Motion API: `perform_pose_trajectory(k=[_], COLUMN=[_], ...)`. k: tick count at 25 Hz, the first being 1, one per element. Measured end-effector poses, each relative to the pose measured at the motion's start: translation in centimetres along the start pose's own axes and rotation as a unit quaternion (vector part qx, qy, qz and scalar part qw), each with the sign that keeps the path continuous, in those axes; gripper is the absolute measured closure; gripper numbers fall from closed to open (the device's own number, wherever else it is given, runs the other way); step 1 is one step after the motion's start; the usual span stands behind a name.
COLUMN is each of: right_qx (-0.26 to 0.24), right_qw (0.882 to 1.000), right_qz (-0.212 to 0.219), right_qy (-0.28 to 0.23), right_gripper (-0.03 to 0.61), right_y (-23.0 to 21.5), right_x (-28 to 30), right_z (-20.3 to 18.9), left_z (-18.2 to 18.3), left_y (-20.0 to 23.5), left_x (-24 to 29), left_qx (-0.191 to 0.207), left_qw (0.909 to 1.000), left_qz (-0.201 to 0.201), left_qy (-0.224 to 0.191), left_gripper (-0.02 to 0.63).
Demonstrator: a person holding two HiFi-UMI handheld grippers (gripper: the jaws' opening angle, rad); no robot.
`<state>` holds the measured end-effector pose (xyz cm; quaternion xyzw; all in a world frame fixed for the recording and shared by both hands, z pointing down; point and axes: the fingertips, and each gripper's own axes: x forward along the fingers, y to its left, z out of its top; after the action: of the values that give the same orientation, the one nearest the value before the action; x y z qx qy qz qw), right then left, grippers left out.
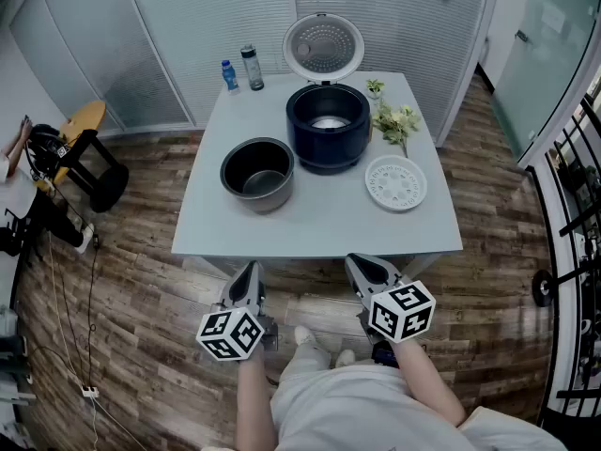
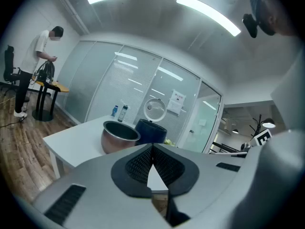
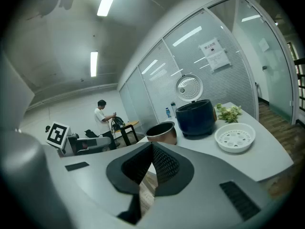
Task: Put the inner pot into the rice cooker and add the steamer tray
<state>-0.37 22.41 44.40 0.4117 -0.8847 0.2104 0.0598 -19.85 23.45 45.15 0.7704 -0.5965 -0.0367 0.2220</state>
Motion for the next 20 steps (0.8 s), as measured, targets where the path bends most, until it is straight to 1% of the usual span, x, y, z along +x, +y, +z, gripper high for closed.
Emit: perform_pose_trajectory(k=[4,9,11,12,13,14,15,16,20], right_qx=[0.009,0.011,0.011,0.01,0.011,0.012,0.015,0.019,0.022], right_qw=[1.0,1.0,0.999,0.999,0.998,0.997,0.996,0.996,0.997], right_qz=[0.019,0.022,0.032,0.045,0.06,0.075,0.086,0.09,0.076], right_qy=[-0.008,-0.002,-0.004,-0.004,0.0,0.005,0.009,0.009,0.004], right_gripper=[0.561,0.561,0.561,0.56,0.552,0.488,0.395,0.365,0.36], right_y=[0.8,1.3,1.5,1.9,2.3,2.7,3.1,3.2,2.7], right_x=[0.6,1.3,1.5,1.7,1.8,2.0,2.1,2.2,3.8], right_z=[0.6,0.2,0.3,0.4,0.4,0.3,0.3,0.4,1.0], left_z=[0.5,0.8,1.2,1.6,1.8,2.0,2.1,2.2,2.5], left_y=[1.0,1.7,1.8,1.8,1.8,1.9,2.0,2.3,3.8], left_x=[-0.3,-0.8,-0.9,-1.0,-1.1,-1.2,-1.3,-1.4,-1.2], left_qx=[-0.005,-0.004,-0.003,-0.004,-0.008,-0.015,-0.022,-0.024,-0.02], left_qw=[1.0,0.9999,0.9999,0.9998,0.9996,0.9994,0.9993,0.9992,0.9994], left_qz=[0.006,0.011,0.01,0.006,0.002,-0.001,-0.002,0.001,0.014], left_qy=[0.0,-0.002,-0.012,-0.021,-0.029,-0.032,-0.032,-0.031,-0.026], left_gripper=[0.603,0.603,0.601,0.6,0.585,0.46,0.388,0.383,0.383])
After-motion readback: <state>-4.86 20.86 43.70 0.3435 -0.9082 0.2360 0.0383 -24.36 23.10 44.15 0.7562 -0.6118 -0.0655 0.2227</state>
